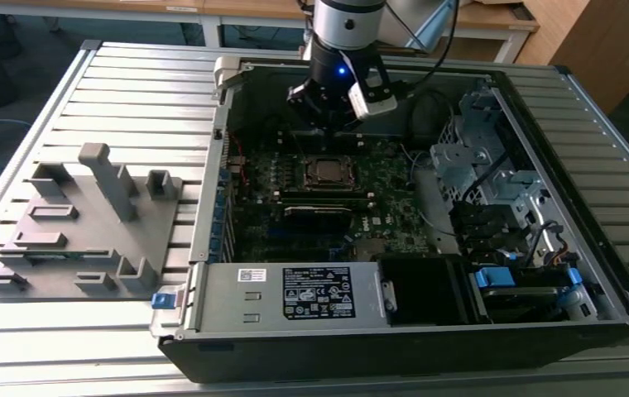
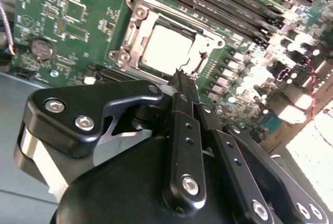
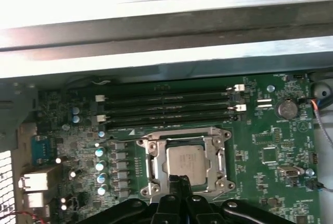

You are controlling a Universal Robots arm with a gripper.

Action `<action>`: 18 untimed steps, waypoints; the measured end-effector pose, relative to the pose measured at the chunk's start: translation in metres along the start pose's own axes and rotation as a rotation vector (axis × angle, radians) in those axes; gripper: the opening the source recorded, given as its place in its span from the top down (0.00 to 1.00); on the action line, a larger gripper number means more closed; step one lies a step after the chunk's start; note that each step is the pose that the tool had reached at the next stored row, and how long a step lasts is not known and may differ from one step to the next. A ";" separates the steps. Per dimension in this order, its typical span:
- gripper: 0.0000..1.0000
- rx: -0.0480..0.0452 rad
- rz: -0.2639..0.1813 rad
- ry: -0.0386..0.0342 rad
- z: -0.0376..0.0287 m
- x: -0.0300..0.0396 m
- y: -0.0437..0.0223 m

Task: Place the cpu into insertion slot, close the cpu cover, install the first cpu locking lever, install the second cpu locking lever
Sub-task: 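Install the first cpu locking lever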

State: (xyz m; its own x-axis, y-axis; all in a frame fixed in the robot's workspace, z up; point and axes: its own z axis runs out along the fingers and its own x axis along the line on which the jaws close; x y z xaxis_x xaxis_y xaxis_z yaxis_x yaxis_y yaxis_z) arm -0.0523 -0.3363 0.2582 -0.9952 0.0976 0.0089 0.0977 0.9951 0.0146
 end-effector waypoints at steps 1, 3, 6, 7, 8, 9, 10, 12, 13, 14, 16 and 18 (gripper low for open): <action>0.90 -0.0001 0.000 0.0000 0.0001 0.0016 -0.0002; 0.90 0.0000 0.000 0.0000 0.0002 0.0052 -0.0007; 0.90 0.0000 0.000 0.0000 0.0003 0.0112 -0.0015; 0.90 -0.0001 0.000 -0.0001 0.0004 0.0131 -0.0017; 0.90 -0.0001 0.000 -0.0001 0.0005 0.0149 -0.0020; 0.90 -0.0001 0.000 -0.0002 0.0005 0.0166 -0.0023; 0.90 -0.0001 0.000 -0.0002 0.0006 0.0184 -0.0025; 0.90 -0.0001 0.000 -0.0002 0.0007 0.0220 -0.0031; 0.90 -0.0002 0.000 -0.0003 0.0007 0.0242 -0.0034; 0.90 -0.0002 0.000 -0.0003 0.0008 0.0262 -0.0036; 0.90 -0.0002 0.000 -0.0005 0.0009 0.0301 -0.0041; 0.90 -0.0001 0.000 -0.0006 0.0009 0.0335 -0.0046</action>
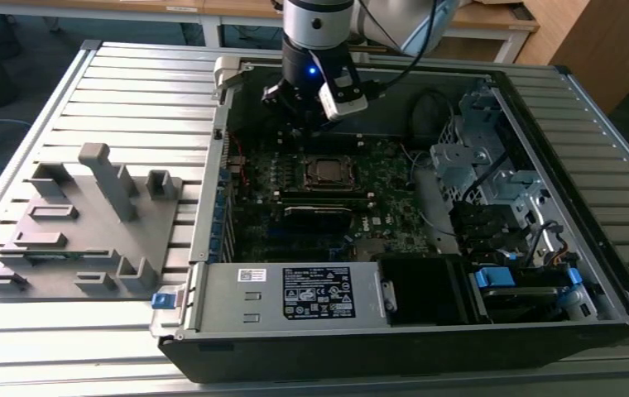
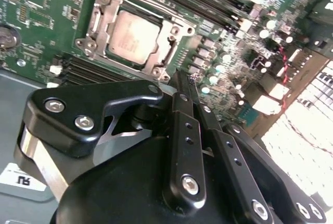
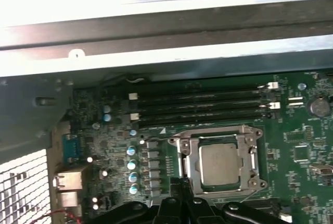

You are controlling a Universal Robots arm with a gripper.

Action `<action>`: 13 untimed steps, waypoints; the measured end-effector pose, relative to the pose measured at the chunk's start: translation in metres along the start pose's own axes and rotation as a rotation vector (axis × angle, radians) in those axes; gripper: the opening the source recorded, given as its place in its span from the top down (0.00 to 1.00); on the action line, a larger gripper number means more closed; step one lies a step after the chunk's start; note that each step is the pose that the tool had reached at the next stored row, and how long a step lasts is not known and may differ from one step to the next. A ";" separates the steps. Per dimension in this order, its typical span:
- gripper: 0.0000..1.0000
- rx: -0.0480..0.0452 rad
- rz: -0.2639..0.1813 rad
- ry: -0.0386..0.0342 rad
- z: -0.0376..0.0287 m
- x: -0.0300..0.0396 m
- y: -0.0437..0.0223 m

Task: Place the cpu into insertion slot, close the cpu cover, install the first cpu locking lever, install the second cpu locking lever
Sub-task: 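Install the first cpu locking lever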

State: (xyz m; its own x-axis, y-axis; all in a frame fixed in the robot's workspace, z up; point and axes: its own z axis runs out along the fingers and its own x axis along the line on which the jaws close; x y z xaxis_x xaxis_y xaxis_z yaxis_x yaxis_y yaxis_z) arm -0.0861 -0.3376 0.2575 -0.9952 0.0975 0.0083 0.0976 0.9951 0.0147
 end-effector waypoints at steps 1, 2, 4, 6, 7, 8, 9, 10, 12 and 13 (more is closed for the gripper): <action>0.90 -0.0001 0.000 -0.0001 0.0000 0.0016 -0.0002; 0.90 0.0000 0.000 -0.0001 0.0001 0.0029 -0.0004; 0.90 0.0000 0.000 -0.0002 0.0001 0.0054 -0.0007; 0.90 -0.0001 0.000 -0.0003 0.0002 0.0079 -0.0010; 0.90 0.0000 0.000 -0.0002 0.0002 0.0092 -0.0012; 0.90 -0.0001 0.000 -0.0003 0.0002 0.0101 -0.0013; 0.90 0.0000 0.000 -0.0003 0.0003 0.0111 -0.0014; 0.90 0.0000 0.000 -0.0003 0.0003 0.0120 -0.0016; 0.90 -0.0001 0.000 -0.0003 0.0003 0.0140 -0.0018; 0.90 0.0000 0.000 -0.0003 0.0003 0.0152 -0.0019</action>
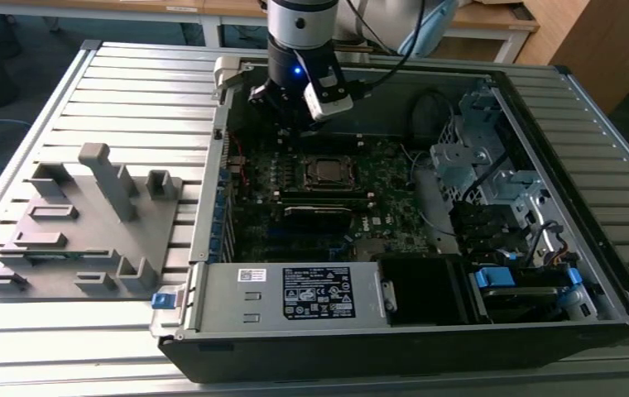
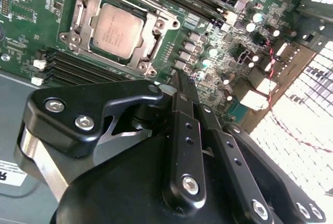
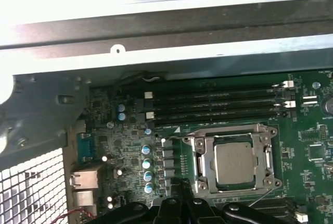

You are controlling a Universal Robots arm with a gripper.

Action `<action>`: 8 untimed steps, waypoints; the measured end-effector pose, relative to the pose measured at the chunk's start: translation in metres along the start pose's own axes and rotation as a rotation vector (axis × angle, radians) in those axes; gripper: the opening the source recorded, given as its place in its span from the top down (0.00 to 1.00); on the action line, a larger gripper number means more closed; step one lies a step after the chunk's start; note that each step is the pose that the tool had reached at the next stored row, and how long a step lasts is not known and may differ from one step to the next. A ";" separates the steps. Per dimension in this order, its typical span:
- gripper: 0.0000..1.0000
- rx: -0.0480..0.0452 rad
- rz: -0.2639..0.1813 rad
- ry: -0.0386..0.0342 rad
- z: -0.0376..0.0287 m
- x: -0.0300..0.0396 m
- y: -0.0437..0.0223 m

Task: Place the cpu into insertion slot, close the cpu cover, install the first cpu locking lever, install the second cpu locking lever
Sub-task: 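Install the first cpu locking lever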

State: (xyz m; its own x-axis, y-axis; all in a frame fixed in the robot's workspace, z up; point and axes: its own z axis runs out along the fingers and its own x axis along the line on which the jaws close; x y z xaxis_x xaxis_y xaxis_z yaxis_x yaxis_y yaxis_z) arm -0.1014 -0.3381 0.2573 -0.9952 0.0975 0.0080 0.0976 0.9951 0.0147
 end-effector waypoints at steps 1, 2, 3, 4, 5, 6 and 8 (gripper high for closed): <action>0.90 0.0000 0.000 0.0000 0.0000 0.0011 -0.0001; 0.90 0.0000 0.000 -0.0001 0.0000 0.0023 -0.0003; 0.90 0.0000 0.000 -0.0001 0.0001 0.0034 -0.0004; 0.90 -0.0001 0.000 -0.0001 0.0001 0.0044 -0.0005; 0.90 -0.0001 0.000 -0.0002 0.0001 0.0054 -0.0006; 0.90 -0.0005 0.000 0.0000 0.0001 0.0064 -0.0007; 0.90 -0.0156 0.000 0.0014 0.0001 0.0075 -0.0009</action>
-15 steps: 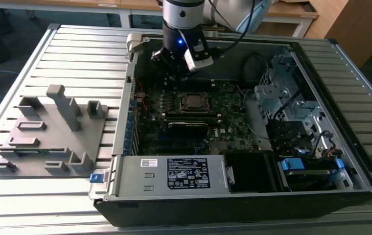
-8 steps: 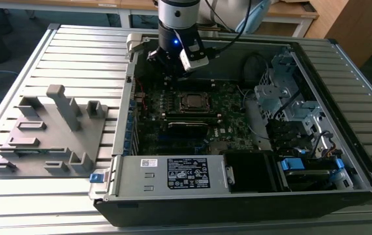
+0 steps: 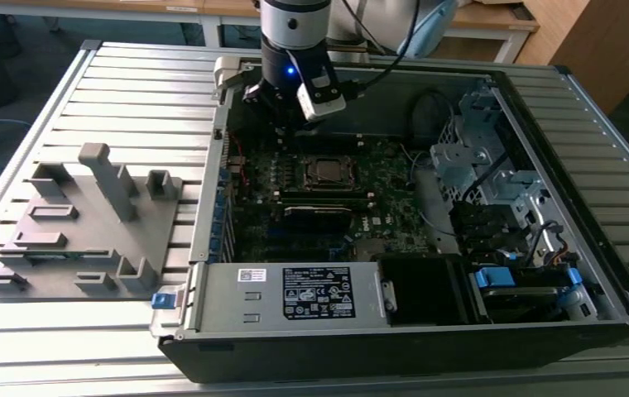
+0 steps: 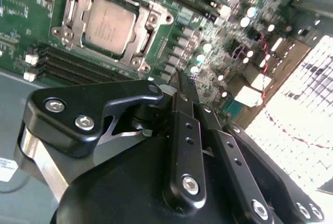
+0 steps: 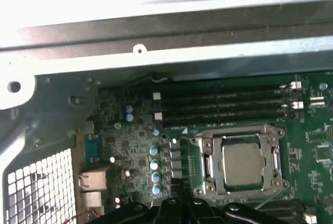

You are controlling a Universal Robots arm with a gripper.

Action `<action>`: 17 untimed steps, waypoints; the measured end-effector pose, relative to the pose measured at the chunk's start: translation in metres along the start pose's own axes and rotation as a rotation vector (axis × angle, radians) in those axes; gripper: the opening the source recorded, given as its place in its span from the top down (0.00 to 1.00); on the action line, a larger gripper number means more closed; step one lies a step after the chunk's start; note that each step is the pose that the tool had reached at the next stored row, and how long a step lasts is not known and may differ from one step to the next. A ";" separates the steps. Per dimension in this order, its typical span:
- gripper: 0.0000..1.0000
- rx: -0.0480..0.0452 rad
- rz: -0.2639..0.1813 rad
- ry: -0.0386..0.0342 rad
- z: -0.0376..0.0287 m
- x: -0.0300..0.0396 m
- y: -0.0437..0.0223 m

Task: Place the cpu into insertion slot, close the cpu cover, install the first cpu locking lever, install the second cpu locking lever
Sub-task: 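Install the first cpu locking lever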

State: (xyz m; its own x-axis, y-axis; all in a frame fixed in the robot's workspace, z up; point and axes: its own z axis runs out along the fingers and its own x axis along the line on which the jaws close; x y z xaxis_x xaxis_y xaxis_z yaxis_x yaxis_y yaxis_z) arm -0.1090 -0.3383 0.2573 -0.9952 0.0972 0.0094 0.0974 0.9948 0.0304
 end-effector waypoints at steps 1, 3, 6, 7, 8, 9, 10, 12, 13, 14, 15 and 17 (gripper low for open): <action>0.90 -0.0136 0.000 0.0014 0.0000 0.0005 0.0000; 0.90 -0.0426 0.000 0.0041 0.0001 0.0008 -0.0002; 0.90 -0.0506 0.000 0.0049 0.0000 0.0010 -0.0002; 0.90 -0.0507 0.000 0.0049 0.0000 0.0010 -0.0002; 0.90 -0.0508 0.000 0.0050 0.0000 0.0011 -0.0002; 0.90 -0.0509 0.000 0.0049 0.0000 0.0010 -0.0002; 0.90 -0.0509 0.000 0.0050 0.0000 0.0010 -0.0002; 0.90 -0.0515 0.000 0.0049 0.0002 0.0011 -0.0003; 0.90 -0.0519 0.000 0.0050 0.0006 0.0012 -0.0004; 0.90 -0.0520 0.000 0.0050 0.0012 0.0013 -0.0004; 0.90 -0.0521 0.000 0.0051 0.0019 0.0015 -0.0005; 0.90 -0.0532 0.000 0.0053 0.0036 0.0028 -0.0010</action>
State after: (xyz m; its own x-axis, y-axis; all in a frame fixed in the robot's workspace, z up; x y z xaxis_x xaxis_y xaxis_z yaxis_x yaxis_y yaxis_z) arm -0.1119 -0.3389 0.2536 -0.9952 0.0967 0.0147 0.0976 0.9917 0.0835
